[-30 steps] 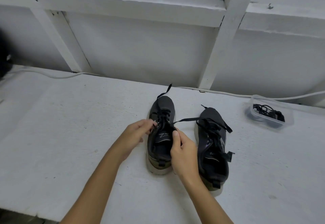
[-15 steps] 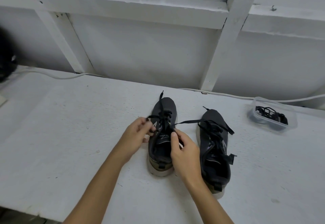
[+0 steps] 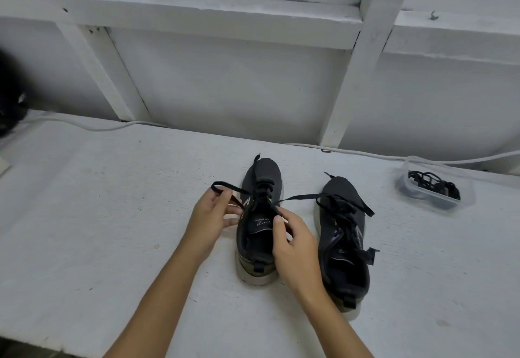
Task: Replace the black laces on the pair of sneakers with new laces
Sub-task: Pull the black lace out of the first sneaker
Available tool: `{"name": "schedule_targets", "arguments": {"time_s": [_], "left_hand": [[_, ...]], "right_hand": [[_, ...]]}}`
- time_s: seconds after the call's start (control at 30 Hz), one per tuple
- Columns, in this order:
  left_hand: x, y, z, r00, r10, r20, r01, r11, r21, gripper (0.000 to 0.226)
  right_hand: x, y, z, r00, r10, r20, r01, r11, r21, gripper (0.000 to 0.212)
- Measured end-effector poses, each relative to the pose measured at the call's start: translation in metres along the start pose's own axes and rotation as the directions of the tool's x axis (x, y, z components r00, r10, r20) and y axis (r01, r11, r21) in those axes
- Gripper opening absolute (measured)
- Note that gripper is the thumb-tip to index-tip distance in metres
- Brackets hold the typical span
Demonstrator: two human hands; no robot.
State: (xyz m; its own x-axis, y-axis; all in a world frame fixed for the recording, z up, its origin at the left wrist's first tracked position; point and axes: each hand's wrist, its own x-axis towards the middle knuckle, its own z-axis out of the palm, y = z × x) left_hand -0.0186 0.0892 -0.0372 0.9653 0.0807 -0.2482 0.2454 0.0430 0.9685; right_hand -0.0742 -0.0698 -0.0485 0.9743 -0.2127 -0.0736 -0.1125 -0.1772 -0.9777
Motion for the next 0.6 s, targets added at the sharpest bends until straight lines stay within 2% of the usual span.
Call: {"name": "schedule_targets", "arguments": {"time_s": [0.07, 0.13, 0.17, 0.23, 0.33, 0.37, 0.4, 0.5, 0.53, 0.6], "left_hand": [[-0.0024, -0.0014, -0.0011, 0.997, -0.036, 0.075, 0.035, 0.999, 0.011, 0.02], [-0.0076, -0.0065, -0.0035, 0.966, -0.043, 0.257, -0.006, 0.982, 0.186, 0.016], [-0.0081, -0.0078, -0.0048, 0.958, -0.02, 0.287, -0.055, 0.966, 0.252, 0.013], [-0.0056, -0.0056, -0.0056, 0.981, 0.043, 0.19, -0.089, 0.968, 0.235, 0.01], [0.0003, 0.0017, -0.0042, 1.0, 0.001, -0.019, -0.001, 1.0, -0.026, 0.015], [0.0007, 0.0013, -0.004, 0.999, -0.013, -0.035, 0.012, 0.999, -0.034, 0.015], [-0.0005, 0.0004, -0.005, 1.0, -0.016, 0.004, 0.016, 1.0, -0.004, 0.016], [-0.009, -0.0041, -0.0071, 0.962, -0.047, 0.268, -0.002, 0.984, 0.18, 0.016], [-0.0084, -0.0051, -0.0078, 0.959, -0.025, 0.283, -0.045, 0.97, 0.237, 0.015], [-0.0036, -0.0046, -0.0072, 0.983, 0.051, 0.174, -0.098, 0.956, 0.275, 0.014]], "right_hand": [[-0.0007, -0.0014, -0.0007, 1.0, -0.006, 0.007, 0.006, 1.0, -0.005, 0.025], [-0.0013, -0.0028, -0.0017, 1.0, -0.015, 0.015, 0.015, 1.0, -0.004, 0.026], [-0.0014, -0.0032, -0.0019, 1.0, -0.018, 0.018, 0.018, 1.0, -0.006, 0.027], [-0.0008, -0.0034, -0.0015, 1.0, -0.02, 0.024, 0.021, 1.0, -0.021, 0.029], [-0.0001, -0.0027, -0.0011, 0.999, -0.027, 0.025, 0.028, 0.999, -0.039, 0.031], [-0.0003, -0.0019, -0.0014, 0.999, -0.031, 0.026, 0.032, 0.999, -0.04, 0.031], [-0.0004, -0.0005, -0.0016, 0.999, -0.034, 0.025, 0.035, 0.999, -0.038, 0.031], [-0.001, 0.0036, -0.002, 0.999, -0.041, 0.028, 0.041, 0.999, -0.028, 0.029], [-0.0008, 0.0043, -0.0019, 0.999, -0.045, 0.029, 0.046, 0.999, -0.03, 0.028], [-0.0004, 0.0047, -0.0013, 0.999, -0.045, 0.03, 0.046, 0.999, -0.027, 0.027]]}}
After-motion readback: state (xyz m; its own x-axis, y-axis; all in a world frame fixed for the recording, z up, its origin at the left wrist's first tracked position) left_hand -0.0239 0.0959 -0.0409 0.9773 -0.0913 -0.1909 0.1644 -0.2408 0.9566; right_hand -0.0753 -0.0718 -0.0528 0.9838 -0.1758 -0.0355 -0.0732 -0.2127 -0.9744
